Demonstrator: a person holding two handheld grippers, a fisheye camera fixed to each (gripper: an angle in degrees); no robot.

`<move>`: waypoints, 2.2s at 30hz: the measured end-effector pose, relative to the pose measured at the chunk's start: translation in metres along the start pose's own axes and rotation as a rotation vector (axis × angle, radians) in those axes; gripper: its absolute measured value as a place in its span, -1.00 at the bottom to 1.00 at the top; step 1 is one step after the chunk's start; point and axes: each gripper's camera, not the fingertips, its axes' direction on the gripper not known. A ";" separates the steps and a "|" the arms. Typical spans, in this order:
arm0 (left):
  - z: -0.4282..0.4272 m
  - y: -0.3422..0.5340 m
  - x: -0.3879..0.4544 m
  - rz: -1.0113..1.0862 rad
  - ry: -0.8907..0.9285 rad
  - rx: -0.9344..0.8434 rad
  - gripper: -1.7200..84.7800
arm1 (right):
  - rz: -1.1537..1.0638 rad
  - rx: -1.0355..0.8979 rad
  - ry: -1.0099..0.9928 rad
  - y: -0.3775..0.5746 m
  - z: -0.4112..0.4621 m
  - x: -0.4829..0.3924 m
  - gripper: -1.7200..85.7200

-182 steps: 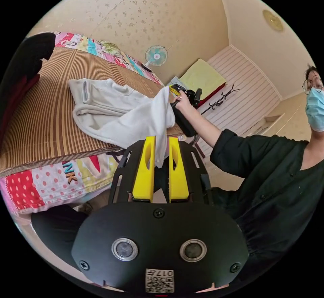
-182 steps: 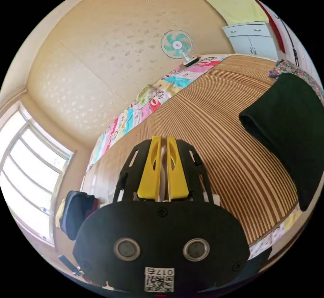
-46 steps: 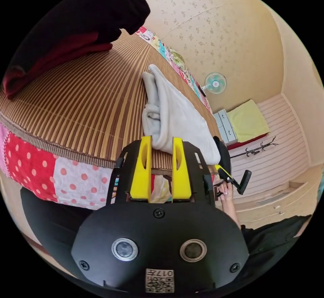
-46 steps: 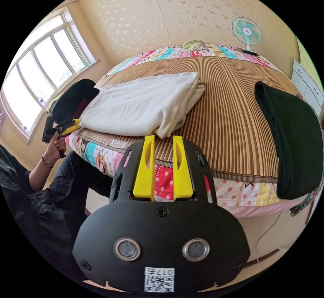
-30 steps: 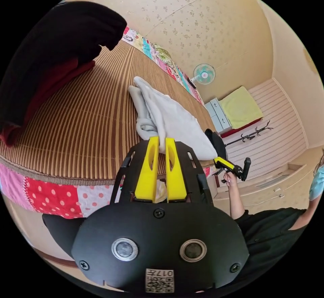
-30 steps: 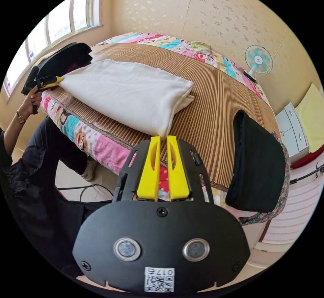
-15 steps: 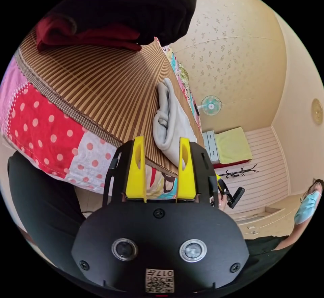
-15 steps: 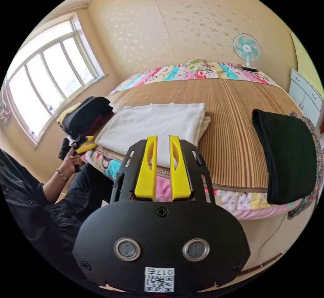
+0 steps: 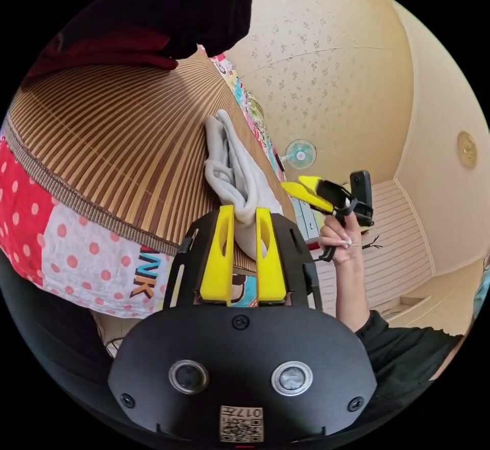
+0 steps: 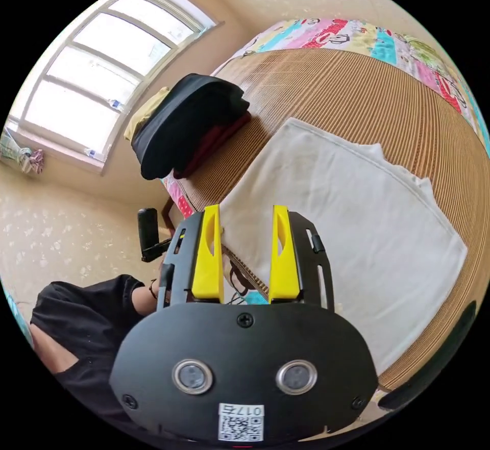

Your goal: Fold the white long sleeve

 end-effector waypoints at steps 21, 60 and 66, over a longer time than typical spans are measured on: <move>-0.027 0.079 -0.046 0.198 0.163 0.113 -0.73 | -0.152 -0.321 0.713 -0.078 0.072 -0.088 -0.78; 0.213 0.179 0.151 0.579 -0.294 -0.576 -0.70 | 0.307 0.806 0.188 0.334 -0.200 0.279 -0.75; 0.185 0.158 0.147 0.436 -0.195 -0.518 -0.69 | 0.397 0.741 0.076 0.341 -0.125 0.349 -0.78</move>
